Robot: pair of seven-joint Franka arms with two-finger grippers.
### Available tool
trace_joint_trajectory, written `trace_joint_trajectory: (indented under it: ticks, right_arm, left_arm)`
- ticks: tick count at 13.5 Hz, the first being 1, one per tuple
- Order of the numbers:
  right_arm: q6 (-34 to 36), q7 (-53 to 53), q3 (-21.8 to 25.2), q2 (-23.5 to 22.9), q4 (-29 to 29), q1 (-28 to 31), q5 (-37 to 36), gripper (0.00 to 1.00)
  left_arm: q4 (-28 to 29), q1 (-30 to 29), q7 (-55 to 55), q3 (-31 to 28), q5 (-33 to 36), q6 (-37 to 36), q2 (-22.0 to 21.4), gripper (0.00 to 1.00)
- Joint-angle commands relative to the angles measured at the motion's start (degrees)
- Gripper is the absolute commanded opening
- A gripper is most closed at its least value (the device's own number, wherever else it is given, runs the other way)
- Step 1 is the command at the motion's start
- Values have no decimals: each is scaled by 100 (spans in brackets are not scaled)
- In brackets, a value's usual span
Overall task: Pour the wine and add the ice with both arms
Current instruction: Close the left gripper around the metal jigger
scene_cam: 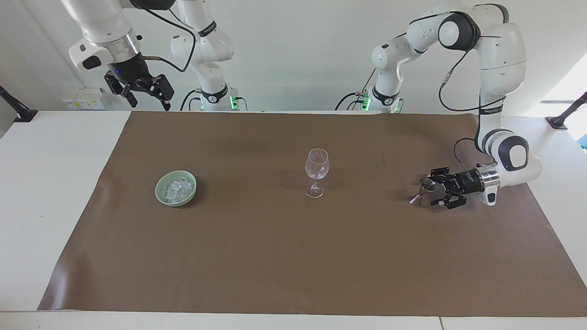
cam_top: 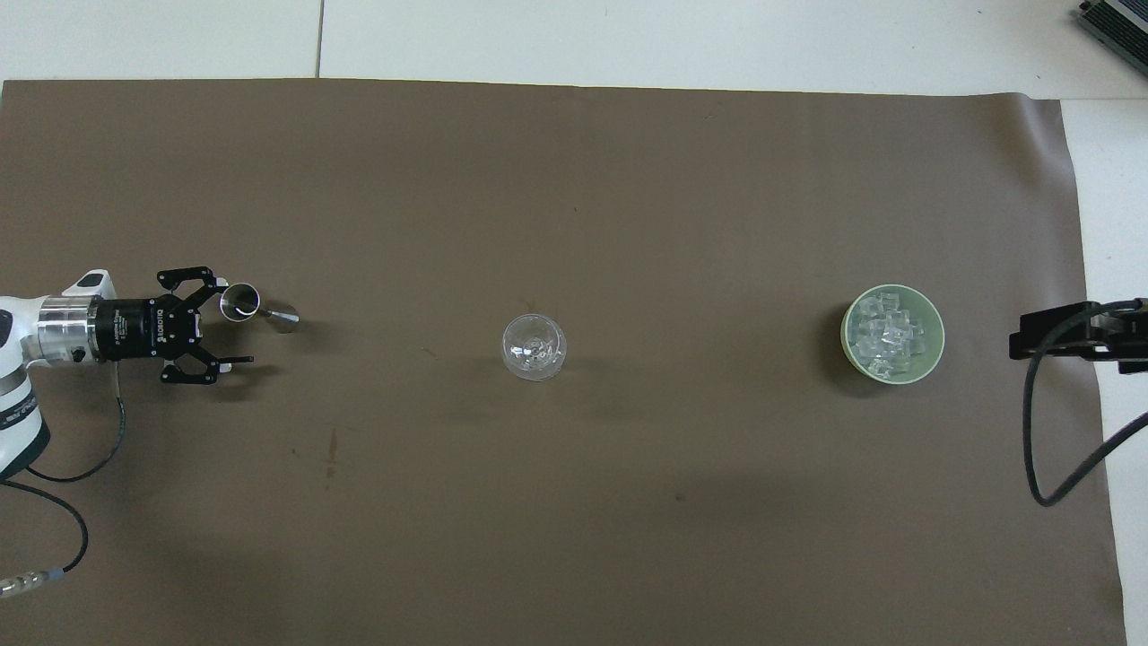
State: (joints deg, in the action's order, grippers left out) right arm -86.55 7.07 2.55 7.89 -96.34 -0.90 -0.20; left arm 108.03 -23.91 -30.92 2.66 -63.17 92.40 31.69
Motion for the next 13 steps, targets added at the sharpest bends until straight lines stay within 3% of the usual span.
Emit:
trace_joint_trajectory:
  ticks: [1,13]
  right_arm:
    - [85,-171,0,55,1,28,90,100]
    - [85,-171,0,55,1,28,90,100]
  left_arm:
    - [262,-9,130,15,-231,-99,-198,100]
    - [306,115,113,7,-389,50,-207,100]
